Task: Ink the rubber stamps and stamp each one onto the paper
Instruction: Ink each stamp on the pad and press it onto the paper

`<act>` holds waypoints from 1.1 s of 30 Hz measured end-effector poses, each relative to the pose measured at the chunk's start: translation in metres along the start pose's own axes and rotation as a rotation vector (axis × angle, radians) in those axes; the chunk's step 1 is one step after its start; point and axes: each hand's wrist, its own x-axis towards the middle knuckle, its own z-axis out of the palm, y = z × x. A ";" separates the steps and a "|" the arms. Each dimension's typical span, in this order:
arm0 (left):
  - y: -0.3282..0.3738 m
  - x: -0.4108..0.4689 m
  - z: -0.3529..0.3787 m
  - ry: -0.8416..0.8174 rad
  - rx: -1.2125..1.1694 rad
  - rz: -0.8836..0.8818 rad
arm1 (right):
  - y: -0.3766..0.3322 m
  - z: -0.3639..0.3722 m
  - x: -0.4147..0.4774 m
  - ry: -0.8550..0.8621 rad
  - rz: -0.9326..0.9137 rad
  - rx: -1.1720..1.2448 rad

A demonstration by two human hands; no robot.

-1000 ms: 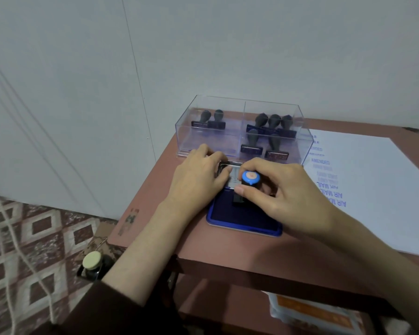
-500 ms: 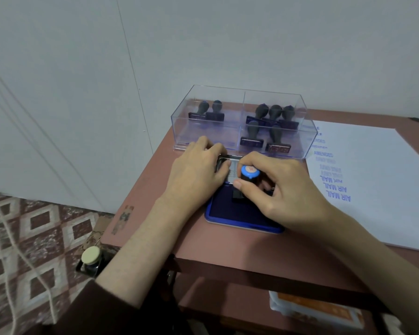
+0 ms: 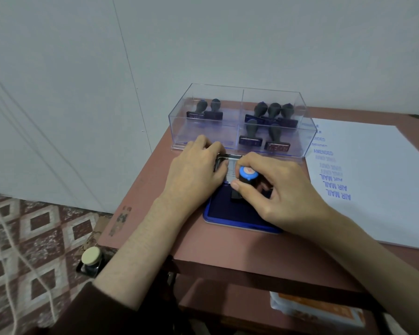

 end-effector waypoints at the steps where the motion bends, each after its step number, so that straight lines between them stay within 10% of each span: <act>1: 0.000 0.000 0.000 0.001 0.000 0.001 | 0.000 0.000 0.000 -0.001 -0.003 -0.001; 12: 0.002 0.001 -0.005 -0.051 0.029 0.007 | -0.003 -0.002 -0.003 0.010 0.064 0.038; 21: 0.030 0.007 -0.016 -0.103 -0.014 0.114 | 0.021 -0.037 -0.014 0.210 0.599 0.829; 33: 0.093 0.015 0.011 -0.410 -0.126 0.469 | 0.054 -0.098 -0.057 0.201 0.457 0.159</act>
